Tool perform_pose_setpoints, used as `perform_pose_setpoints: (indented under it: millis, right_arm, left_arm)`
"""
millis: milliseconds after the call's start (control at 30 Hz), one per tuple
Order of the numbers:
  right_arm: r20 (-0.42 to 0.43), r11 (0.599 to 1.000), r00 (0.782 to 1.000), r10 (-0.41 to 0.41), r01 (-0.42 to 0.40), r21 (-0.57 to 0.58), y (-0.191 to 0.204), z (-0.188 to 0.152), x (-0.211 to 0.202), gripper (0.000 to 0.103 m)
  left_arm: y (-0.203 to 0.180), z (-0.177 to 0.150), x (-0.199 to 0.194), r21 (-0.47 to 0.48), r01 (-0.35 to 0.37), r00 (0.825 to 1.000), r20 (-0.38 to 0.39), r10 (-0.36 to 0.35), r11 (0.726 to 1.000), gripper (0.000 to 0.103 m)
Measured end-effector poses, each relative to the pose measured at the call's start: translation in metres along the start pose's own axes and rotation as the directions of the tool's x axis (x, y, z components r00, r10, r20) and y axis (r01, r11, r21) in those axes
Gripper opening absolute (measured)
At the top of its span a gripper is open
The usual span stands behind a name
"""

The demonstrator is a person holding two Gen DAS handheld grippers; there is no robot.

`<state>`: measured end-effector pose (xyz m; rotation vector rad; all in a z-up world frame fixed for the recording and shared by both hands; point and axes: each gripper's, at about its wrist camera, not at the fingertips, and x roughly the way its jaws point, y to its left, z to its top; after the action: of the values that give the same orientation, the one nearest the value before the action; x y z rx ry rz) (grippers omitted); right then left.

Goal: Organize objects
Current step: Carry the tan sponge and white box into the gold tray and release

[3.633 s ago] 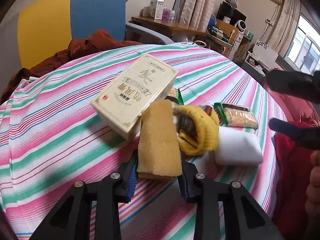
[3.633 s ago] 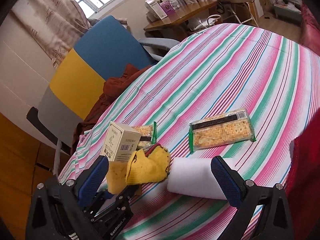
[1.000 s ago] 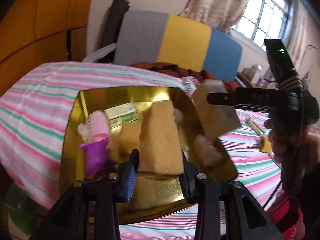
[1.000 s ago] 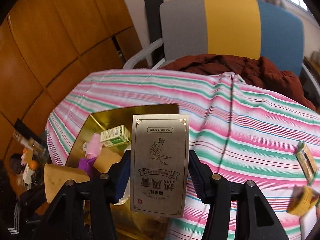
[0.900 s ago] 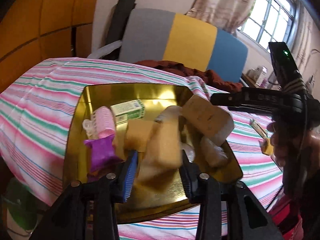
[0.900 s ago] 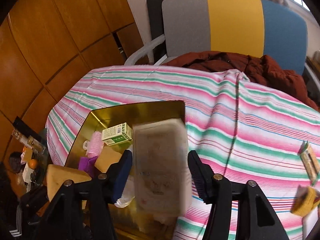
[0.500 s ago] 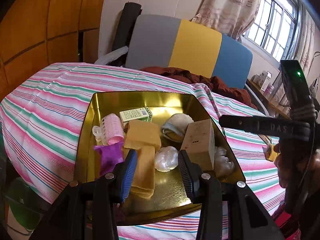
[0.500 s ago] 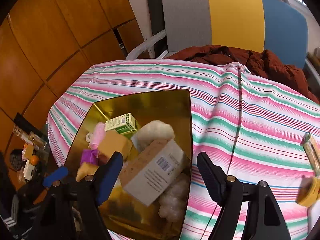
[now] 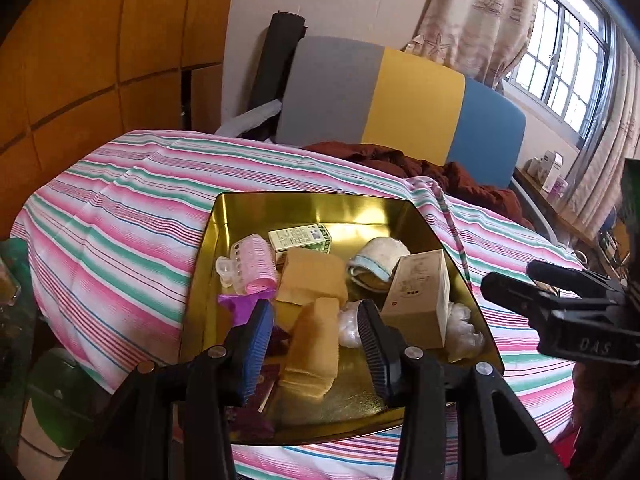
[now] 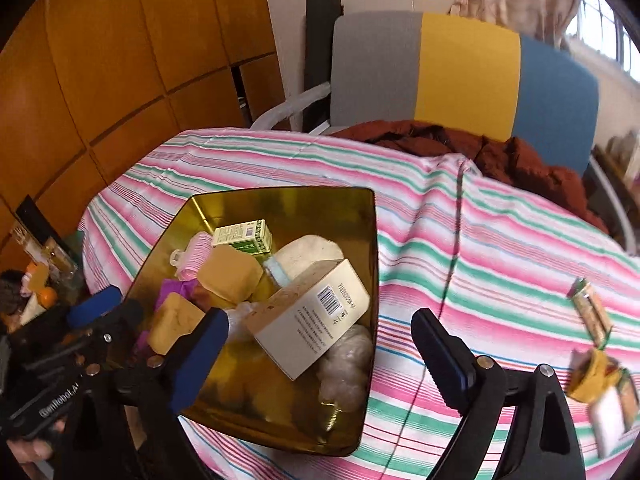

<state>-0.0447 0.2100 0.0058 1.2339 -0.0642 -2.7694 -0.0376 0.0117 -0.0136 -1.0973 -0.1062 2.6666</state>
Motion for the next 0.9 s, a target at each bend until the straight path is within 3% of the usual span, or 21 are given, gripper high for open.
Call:
perform_pose_setpoints:
  millis: [567,900]
  right_arm:
    - [0.058,0.991,0.99,-0.129,0.13,-0.026,0.005,-0.025,-0.018,0.101]
    - [0.073,0.99,0.988,-0.139,0.14,-0.012,-0.002,-0.031,-0.025,0.102]
  left_arm:
    - [-0.017,-0.004,-0.016,0.063,0.009,1.0,0.027,-0.011,0.998,0.046]
    - [-0.028,-0.005,-0.016,0.1,0.014,1.0,0.026,-0.017,0.995,0.046]
